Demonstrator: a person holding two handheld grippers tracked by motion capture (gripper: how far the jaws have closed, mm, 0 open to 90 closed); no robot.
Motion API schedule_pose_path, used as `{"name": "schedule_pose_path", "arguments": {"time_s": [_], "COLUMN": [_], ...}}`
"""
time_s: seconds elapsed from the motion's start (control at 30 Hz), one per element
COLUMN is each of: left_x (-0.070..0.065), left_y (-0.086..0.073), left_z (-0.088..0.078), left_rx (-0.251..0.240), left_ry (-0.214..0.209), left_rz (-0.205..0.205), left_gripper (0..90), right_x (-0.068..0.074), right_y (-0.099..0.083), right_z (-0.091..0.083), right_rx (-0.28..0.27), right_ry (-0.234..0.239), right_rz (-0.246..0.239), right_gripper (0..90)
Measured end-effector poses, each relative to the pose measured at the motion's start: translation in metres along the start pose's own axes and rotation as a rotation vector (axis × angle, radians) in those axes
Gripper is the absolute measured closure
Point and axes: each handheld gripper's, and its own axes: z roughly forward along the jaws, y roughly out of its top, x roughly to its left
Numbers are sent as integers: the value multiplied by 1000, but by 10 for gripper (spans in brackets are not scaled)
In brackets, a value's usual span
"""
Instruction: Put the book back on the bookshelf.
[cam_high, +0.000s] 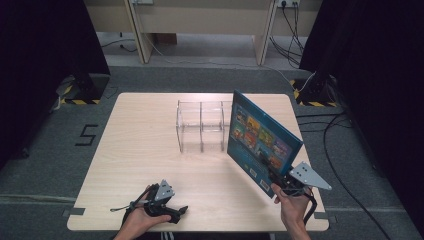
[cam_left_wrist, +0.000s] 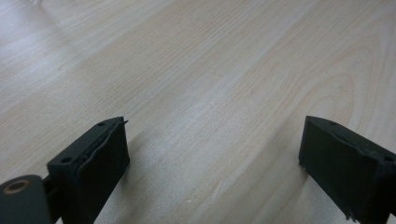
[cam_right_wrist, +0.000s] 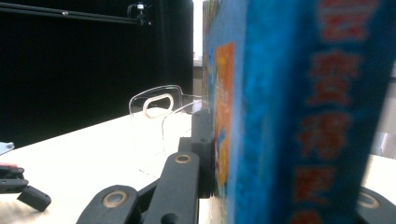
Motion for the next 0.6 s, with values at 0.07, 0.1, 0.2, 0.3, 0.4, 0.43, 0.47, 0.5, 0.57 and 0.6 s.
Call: {"name": "schedule_pose_path", "arguments": {"time_s": [0.07, 0.1, 0.2, 0.3, 0.4, 0.43, 0.47, 0.5, 0.57, 0.6], "left_x": [1, 1, 2, 2, 3, 3, 3, 3, 3, 3], "left_y": [0, -1, -1, -1, -1, -1, -1, -1, -1, -1], "left_z": [0, 1, 1, 2, 2, 2, 2, 2, 2, 2], "left_rx": [-4, -10, -13, -14, -15, -15, -15, -15, -14, -14], "left_ry": [-4, -9, -17, -20, -23, -24, -24, -24, -26, -26], "left_rz": [5, 9, 13, 15, 19, 20, 20, 20, 21, 21], "left_gripper": [64, 59, 50, 43, 36, 35, 34, 34, 33, 30], "right_x": [0, 0, -1, -1, -2, -2, -2, -2, -3, -3], "right_y": [0, 0, 0, 1, 1, 0, 0, 0, 0, 0], "right_z": [3, 5, 9, 13, 17, 19, 19, 22, 24, 24], "right_rx": [1, 0, -5, -10, -6, -8, -8, -5, -7, -7], "right_ry": [-9, -13, -19, -25, -34, -35, -35, -41, -43, -43], "right_rz": [1, 1, 11, 14, 14, 12, 12, 17, 14, 14], "right_gripper": [832, 832, 832, 832, 832, 832, 832, 831, 831, 831]}}
